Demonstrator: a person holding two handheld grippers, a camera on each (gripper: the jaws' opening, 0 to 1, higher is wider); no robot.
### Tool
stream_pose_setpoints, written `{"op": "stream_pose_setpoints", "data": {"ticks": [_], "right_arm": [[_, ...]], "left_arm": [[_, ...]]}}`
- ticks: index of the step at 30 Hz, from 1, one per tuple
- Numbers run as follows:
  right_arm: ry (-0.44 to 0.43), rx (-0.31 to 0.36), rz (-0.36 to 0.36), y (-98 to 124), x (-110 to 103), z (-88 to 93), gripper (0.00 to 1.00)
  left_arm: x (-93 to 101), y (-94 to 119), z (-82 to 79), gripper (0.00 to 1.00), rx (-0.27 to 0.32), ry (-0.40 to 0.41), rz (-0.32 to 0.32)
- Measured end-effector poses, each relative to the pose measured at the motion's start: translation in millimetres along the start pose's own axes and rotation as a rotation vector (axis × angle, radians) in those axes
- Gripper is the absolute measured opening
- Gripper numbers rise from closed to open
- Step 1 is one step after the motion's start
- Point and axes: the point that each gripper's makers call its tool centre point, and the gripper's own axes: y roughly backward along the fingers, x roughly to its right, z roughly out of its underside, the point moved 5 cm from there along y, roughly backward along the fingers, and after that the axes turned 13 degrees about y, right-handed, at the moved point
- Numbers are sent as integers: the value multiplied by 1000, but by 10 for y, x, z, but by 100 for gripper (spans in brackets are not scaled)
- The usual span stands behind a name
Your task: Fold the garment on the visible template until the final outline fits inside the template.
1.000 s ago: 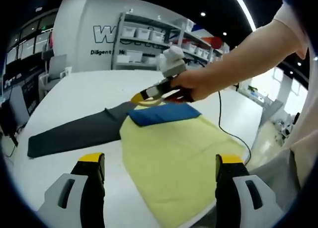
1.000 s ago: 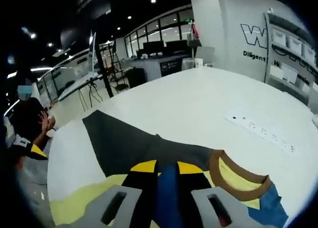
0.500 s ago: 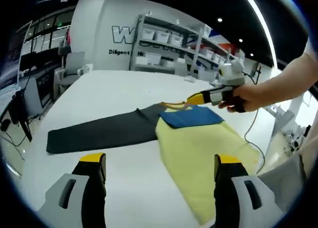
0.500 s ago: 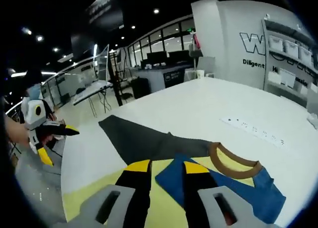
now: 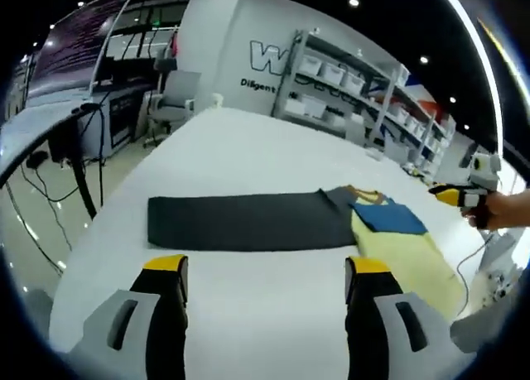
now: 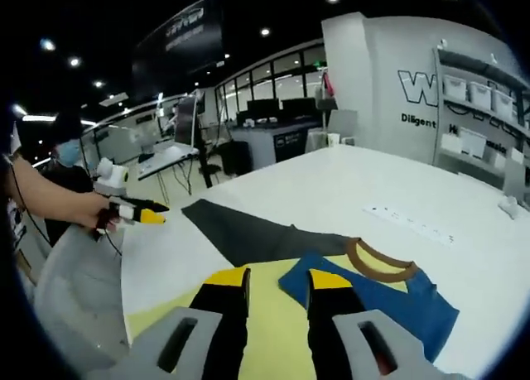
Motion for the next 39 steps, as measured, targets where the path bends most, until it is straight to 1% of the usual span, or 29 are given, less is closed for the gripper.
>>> {"op": "stream_pose_setpoints", "data": {"ticks": [2, 3, 4, 6, 8, 9, 11, 13, 16, 19, 20, 21, 22, 25, 26, 27, 28, 29, 32, 34, 36, 37, 38, 39], "right_arm": [[-1, 8, 11, 89, -33, -14, 21], [1, 6, 13, 113, -45, -13, 21], [5, 3, 16, 151, -61, -9, 21], [0, 5, 27, 207, -69, -15, 20], [-4, 10, 38, 259, -71, -30, 20], [-5, 13, 42, 281, -71, -38, 20], [-5, 19, 52, 336, -75, -52, 20], [-7, 21, 60, 376, -72, -51, 20], [-16, 23, 78, 447, -65, -28, 19], [-28, 30, 95, 525, -66, -13, 19], [-27, 29, 99, 543, -66, -7, 19], [-28, 30, 103, 569, -61, 2, 19], [-31, 31, 107, 588, -56, 7, 19], [-47, 37, 123, 648, -34, 14, 18], [-53, 42, 132, 675, -24, 11, 18], [-54, 45, 135, 688, -18, 10, 18], [-53, 45, 141, 707, -7, 9, 17], [-56, 47, 147, 718, 5, 9, 17], [-58, 50, 156, 750, 21, 8, 17], [-60, 48, 163, 757, 29, 24, 16], [-65, 49, 169, 767, 31, 36, 16], [-67, 49, 171, 772, 33, 43, 16], [-67, 50, 173, 782, 33, 47, 16], [-68, 51, 175, 792, 33, 49, 16]], "left_arm": [[-111, -64, -43, 74, 5, 3, -12], [-176, -94, -56, 73, 5, 6, -28], [-208, -109, -63, 72, 5, 19, -35], [-258, -129, -100, 71, 22, 50, -42], [-290, -147, -115, 70, 25, 64, -51], [-301, -156, -117, 69, 24, 83, -54], [-323, -179, -128, 66, 25, 85, -59], [-369, -200, -143, 64, 31, 100, -82], [-478, -225, -154, 60, 39, 147, -132], [-522, -276, -143, 56, 29, 154, -141], [-539, -290, -141, 55, 29, 162, -145], [-581, -306, -141, 53, 33, 185, -162], [-613, -312, -148, 51, 40, 208, -174], [-674, -322, -175, 41, 54, 229, -194], [-676, -339, -182, 39, 57, 236, -187], [-679, -350, -184, 38, 56, 224, -190], [-685, -345, -177, 34, 48, 190, -205], [-654, -337, -166, 32, 48, 189, -208], [-611, -347, -178, 26, 54, 211, -203], [-614, -360, -192, 20, 53, 204, -217], [-658, -341, -200, 12, 55, 196, -247], [-676, -336, -202, 7, 57, 207, -255], [-705, -322, -206, 4, 60, 219, -266], [-708, -315, -210, 3, 61, 227, -258]]}}
